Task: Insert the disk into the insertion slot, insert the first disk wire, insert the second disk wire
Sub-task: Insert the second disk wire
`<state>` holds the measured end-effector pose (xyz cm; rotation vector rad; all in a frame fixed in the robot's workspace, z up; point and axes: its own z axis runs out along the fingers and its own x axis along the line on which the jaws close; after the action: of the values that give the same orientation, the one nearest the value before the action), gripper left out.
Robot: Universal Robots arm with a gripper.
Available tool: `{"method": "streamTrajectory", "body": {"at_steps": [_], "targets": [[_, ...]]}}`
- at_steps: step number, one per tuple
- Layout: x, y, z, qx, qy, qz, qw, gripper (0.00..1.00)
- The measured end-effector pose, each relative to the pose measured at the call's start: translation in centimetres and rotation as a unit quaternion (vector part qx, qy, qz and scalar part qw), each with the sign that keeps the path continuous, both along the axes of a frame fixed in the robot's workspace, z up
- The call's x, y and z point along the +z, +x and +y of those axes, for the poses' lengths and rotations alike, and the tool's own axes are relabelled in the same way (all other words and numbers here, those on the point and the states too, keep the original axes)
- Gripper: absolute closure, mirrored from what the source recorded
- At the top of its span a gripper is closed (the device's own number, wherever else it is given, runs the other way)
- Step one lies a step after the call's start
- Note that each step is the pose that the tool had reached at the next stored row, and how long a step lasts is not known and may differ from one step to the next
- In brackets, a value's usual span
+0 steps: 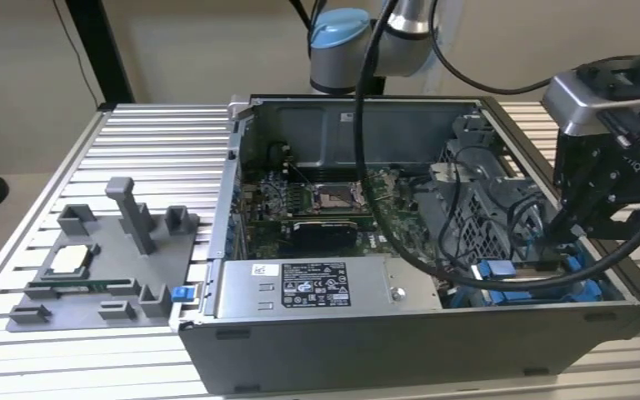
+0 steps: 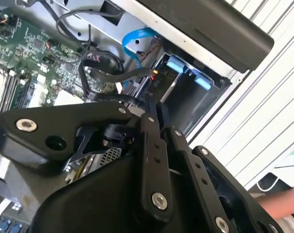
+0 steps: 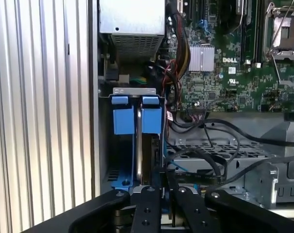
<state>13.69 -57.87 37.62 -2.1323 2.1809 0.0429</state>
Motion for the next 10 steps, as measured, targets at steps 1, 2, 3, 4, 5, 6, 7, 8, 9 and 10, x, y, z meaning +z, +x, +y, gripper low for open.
{"method": "streamTrajectory", "body": {"at_steps": [1, 2, 3, 4, 5, 6, 7, 8, 9, 10], "targets": [[-0.06, -0.4, 0.00, 0.000, 0.0000, -0.0045, 1.0000, 1.00], [-0.15, -0.9, 0.00, 0.000, 0.0000, -0.0087, 1.0000, 1.00], [-0.26, -1.2, 0.00, 0.000, 0.0000, -0.0119, 0.9999, 1.00], [-0.44, -1.3, -0.01, 0.000, 0.0001, -0.0139, 0.9999, 1.00], [-0.63, -1.3, -0.01, 0.000, 0.0001, -0.0149, 0.9999, 1.00], [-0.79, -1.3, 0.00, 0.000, 0.0000, -0.0153, 0.9999, 1.00], [-0.98, -1.3, 0.00, 0.000, 0.0002, -0.0154, 0.9999, 1.00], [-1.13, -1.3, 0.01, 0.000, 0.0003, -0.0155, 0.9999, 1.00], [-1.24, -1.3, 0.03, 0.000, 0.0001, -0.0155, 0.9999, 1.00], [-1.33, -1.3, 0.08, 0.000, 0.0001, -0.0155, 0.9999, 1.00]]}}
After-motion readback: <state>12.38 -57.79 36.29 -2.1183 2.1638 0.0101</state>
